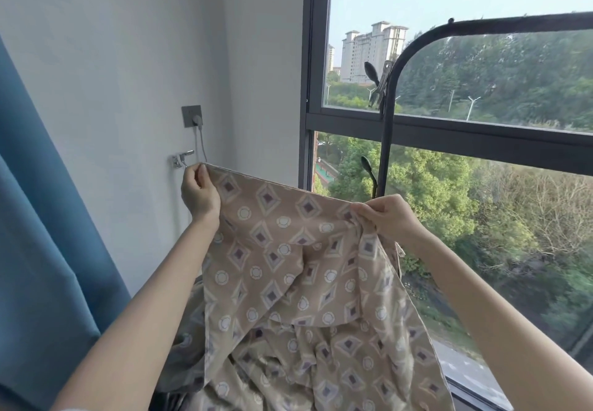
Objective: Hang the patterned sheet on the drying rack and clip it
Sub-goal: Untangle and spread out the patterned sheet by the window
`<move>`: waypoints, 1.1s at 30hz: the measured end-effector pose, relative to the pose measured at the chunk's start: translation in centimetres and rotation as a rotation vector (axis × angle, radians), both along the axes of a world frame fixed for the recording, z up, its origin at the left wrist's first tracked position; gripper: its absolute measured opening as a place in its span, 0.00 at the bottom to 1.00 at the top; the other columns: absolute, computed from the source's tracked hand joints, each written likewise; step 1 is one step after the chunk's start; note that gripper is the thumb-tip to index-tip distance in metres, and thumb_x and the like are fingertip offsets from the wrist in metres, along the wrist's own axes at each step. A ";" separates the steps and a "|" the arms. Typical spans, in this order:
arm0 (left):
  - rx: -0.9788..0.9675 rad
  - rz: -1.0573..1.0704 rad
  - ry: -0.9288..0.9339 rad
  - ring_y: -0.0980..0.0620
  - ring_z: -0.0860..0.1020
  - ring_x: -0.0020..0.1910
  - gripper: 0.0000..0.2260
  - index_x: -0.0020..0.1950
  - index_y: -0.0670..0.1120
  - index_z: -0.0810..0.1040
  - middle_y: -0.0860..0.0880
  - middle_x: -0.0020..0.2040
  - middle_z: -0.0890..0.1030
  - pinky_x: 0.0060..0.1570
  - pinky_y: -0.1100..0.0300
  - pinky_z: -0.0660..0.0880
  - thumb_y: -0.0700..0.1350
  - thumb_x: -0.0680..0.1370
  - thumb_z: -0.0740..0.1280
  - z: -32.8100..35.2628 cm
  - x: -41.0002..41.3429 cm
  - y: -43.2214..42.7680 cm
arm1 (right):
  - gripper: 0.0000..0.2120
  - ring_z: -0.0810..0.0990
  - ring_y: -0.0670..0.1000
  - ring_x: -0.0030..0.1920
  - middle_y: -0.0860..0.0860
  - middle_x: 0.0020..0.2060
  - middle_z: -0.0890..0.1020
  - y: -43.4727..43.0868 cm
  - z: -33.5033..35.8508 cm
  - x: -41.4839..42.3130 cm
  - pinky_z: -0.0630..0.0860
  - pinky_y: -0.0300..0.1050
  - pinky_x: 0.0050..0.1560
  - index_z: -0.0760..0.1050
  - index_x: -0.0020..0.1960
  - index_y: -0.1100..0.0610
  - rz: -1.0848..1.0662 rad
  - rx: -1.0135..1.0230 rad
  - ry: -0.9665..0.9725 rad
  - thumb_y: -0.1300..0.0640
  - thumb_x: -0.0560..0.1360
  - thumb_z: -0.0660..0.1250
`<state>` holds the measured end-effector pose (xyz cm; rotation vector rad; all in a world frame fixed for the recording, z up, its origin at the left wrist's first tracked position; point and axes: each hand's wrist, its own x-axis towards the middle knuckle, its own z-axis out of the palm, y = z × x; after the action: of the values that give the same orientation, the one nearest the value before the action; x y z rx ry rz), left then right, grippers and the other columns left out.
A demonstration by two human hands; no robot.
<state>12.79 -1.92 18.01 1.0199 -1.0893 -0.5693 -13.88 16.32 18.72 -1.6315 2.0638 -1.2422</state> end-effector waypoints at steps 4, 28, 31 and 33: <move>-0.055 0.020 -0.027 0.44 0.75 0.51 0.12 0.56 0.36 0.75 0.40 0.53 0.79 0.50 0.60 0.69 0.42 0.81 0.57 0.4 -0.4 0.3 | 0.14 0.71 0.47 0.29 0.52 0.32 0.78 0.3 -0.5 0.5 0.66 0.34 0.29 0.78 0.41 0.64 0.025 -0.017 0.358 0.54 0.78 0.65; -0.027 0.086 -0.213 0.42 0.75 0.56 0.09 0.58 0.37 0.71 0.42 0.57 0.78 0.55 0.53 0.69 0.39 0.81 0.56 1.8 -0.1 -0.3 | 0.10 0.69 0.41 0.29 0.50 0.36 0.77 -1.3 -1.2 0.9 0.62 0.34 0.29 0.80 0.52 0.61 -0.111 -0.156 0.192 0.65 0.79 0.59; -0.128 0.219 -0.573 0.43 0.70 0.63 0.14 0.65 0.41 0.68 0.42 0.62 0.73 0.63 0.46 0.64 0.42 0.80 0.59 1.8 -0.7 0.9 | 0.11 0.70 0.42 0.29 0.50 0.35 0.78 -1.5 -1.2 1.0 0.63 0.33 0.27 0.80 0.53 0.61 -0.099 -0.140 0.209 0.65 0.79 0.59; -0.300 0.113 -0.881 0.45 0.64 0.69 0.22 0.71 0.46 0.64 0.44 0.68 0.68 0.70 0.42 0.54 0.52 0.79 0.59 1.9 -1.8 2.8 | 0.11 0.72 0.43 0.30 0.51 0.36 0.79 -1.6 -1.2 1.2 0.64 0.32 0.29 0.80 0.54 0.61 -0.086 -0.141 0.218 0.64 0.79 0.60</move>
<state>10.99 0.88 19.91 1.0722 -1.8036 0.1822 -12.70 14.73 17.56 -1.8317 2.2404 -1.3175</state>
